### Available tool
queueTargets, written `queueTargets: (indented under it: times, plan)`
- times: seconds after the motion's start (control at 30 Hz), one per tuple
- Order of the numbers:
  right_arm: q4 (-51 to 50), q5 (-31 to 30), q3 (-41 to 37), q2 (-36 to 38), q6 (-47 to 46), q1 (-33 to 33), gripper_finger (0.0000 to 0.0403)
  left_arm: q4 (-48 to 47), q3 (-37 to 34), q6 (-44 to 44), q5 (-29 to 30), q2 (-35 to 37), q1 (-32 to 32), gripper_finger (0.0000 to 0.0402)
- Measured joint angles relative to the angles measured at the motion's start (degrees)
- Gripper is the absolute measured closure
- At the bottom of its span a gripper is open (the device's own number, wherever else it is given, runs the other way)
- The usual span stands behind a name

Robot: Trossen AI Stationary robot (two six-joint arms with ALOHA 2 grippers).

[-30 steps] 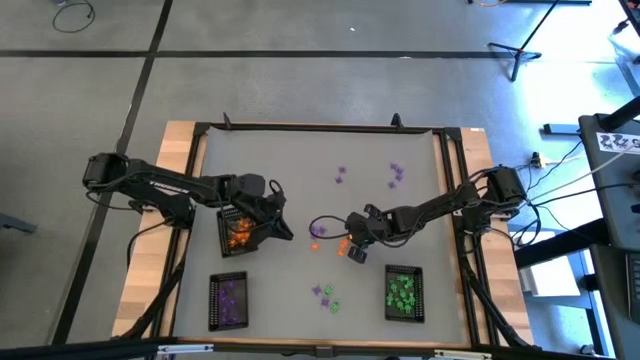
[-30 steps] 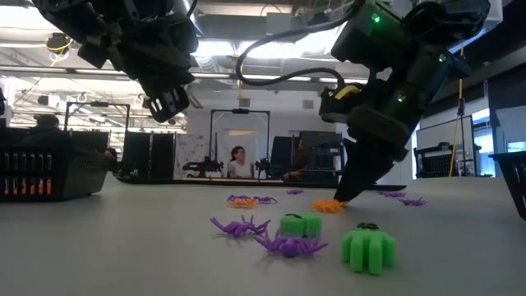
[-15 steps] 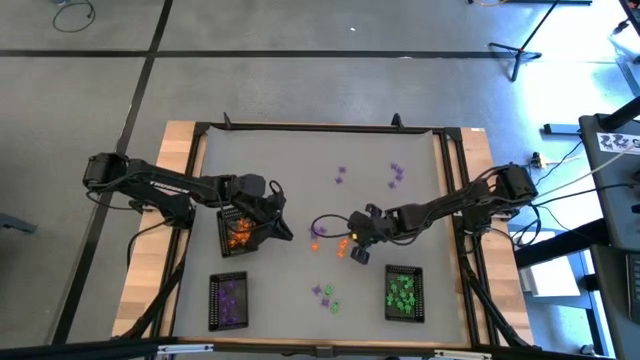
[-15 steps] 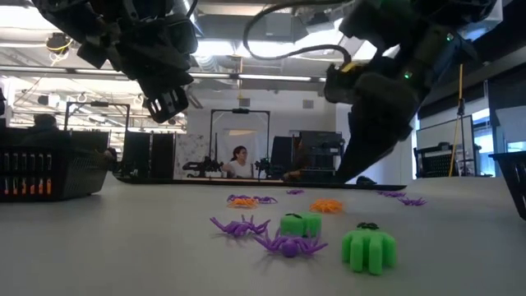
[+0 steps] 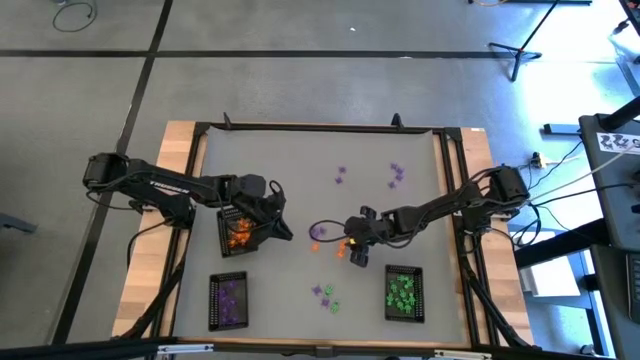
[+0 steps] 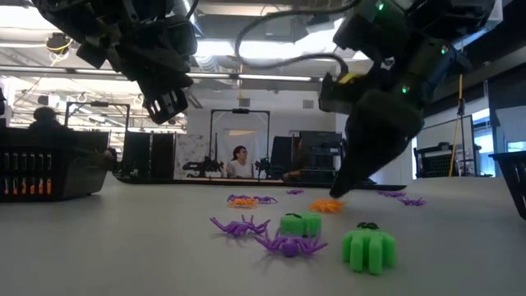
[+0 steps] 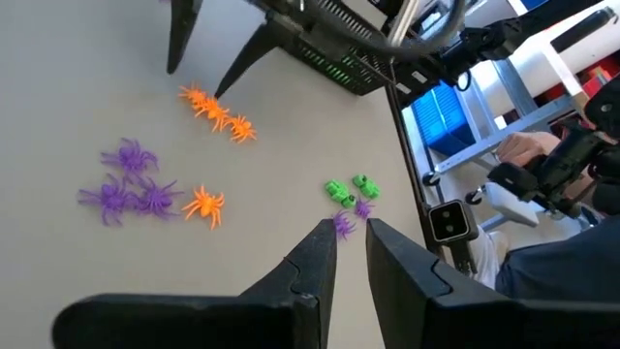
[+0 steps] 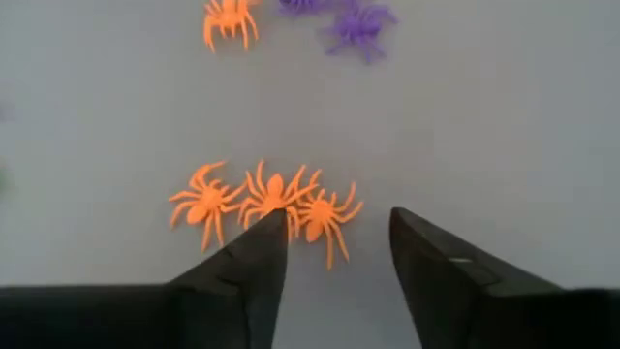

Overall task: Sort Halloween decoration
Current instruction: Put the orange spider toy into the top black basket

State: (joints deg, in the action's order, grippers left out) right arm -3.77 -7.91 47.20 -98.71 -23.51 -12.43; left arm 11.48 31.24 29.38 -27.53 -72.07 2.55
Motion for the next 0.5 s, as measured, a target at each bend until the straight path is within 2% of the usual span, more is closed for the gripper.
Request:
queueTargets:
  times: [0.13,0.23,0.37,0.5]
  plan:
    - [1.18,-0.01,0.11,-2.71,0.05,0.0,0.0207,-0.5,0.0,-0.07,0.09,0.0,-0.02,0.0347]
    - [1.56,-0.87,0.26,-3.86,-0.02,0.0,0.0218,-0.72,0.0,-0.11,0.84,0.0,-0.02,0.0347]
    - [1.49,-1.2,0.22,-4.1,-0.03,0.04,0.0271,-1.03,-0.01,-0.11,1.78,0.0,-0.01,0.0347]
    - [1.29,-0.97,0.18,-3.9,-0.02,0.09,0.0353,-1.76,0.0,-0.08,1.77,0.0,-0.02,0.0347]
